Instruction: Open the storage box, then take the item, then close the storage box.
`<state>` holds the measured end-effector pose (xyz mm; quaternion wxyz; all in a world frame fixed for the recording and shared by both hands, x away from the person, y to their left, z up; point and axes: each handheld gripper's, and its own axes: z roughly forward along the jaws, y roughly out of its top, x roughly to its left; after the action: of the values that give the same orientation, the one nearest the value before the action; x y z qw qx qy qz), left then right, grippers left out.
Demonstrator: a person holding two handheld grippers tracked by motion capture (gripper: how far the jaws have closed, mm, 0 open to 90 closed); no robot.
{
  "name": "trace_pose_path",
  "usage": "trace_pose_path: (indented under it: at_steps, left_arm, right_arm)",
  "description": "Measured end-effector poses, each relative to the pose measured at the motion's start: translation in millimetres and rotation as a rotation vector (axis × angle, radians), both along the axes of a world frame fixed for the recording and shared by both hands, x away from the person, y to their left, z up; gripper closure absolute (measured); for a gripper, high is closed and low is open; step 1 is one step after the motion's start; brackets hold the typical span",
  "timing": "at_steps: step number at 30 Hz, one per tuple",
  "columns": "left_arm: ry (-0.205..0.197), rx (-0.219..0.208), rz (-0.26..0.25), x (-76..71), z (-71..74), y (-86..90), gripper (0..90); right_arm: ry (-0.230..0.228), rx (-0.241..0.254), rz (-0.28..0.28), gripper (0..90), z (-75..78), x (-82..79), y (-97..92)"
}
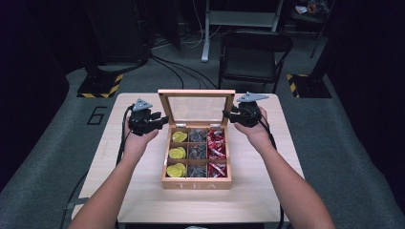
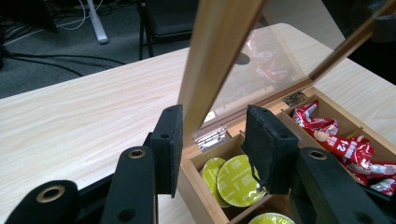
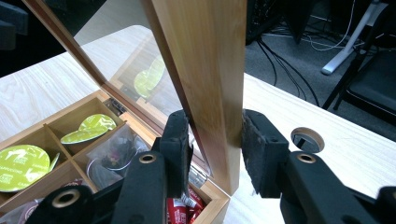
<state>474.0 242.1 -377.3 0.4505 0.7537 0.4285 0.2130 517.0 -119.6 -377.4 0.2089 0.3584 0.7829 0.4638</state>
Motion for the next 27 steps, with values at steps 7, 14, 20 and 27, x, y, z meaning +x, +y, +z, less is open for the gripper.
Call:
trace_pose_path:
  at_steps: [7,14,20,27]
  left_arm:
    - [0.017,0.001,-0.004,-10.2,-8.4,3.4,57.1]
    - [0.035,-0.011,0.003,-18.0,-16.9,12.2,56.9]
    - [0.039,-0.014,0.007,-25.4,-22.4,17.7,56.9]
    - [0.041,-0.007,0.007,-32.0,-26.6,19.5,56.8]
  right_arm:
    - [0.015,0.003,-0.015,63.1,1.5,3.5,1.0]
    - [0.028,0.012,-0.028,63.7,2.6,8.8,2.0]
    - [0.029,-0.001,-0.032,64.4,3.9,13.5,2.8]
    - [0.039,-0.01,-0.04,65.2,5.3,19.9,3.6]
